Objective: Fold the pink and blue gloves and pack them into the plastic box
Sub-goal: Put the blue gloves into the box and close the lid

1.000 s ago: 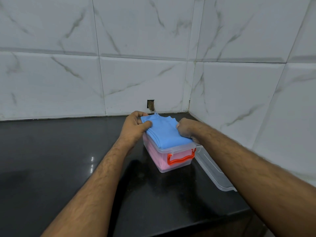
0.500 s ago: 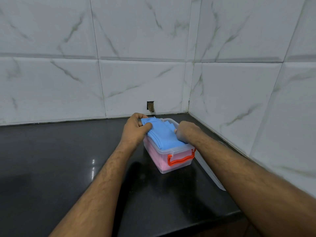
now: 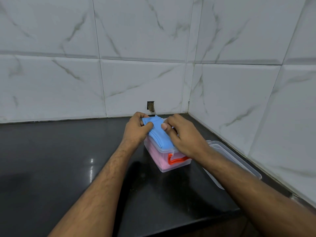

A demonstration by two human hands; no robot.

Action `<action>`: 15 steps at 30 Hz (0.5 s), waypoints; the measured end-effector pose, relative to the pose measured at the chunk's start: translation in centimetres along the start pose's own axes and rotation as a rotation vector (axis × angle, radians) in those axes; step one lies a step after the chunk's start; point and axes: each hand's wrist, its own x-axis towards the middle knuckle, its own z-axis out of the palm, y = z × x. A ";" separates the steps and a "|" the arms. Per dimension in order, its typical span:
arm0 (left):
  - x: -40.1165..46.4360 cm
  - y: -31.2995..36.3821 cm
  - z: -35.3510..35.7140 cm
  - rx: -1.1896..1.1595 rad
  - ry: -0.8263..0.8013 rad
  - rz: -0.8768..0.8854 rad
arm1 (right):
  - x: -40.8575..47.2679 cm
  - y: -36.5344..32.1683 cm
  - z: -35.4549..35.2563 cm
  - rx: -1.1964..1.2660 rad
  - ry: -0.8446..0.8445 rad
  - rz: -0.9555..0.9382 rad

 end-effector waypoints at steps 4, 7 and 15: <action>-0.2 0.1 0.0 -0.002 0.008 0.004 | -1.3 -1.5 -0.3 0.003 -0.121 -0.077; -0.2 0.1 0.0 -0.005 0.009 0.000 | -1.5 -1.8 -0.2 0.006 -0.180 -0.022; 0.5 -0.4 0.5 -0.118 -0.056 -0.033 | 0.3 -1.9 -0.9 0.231 -0.315 0.355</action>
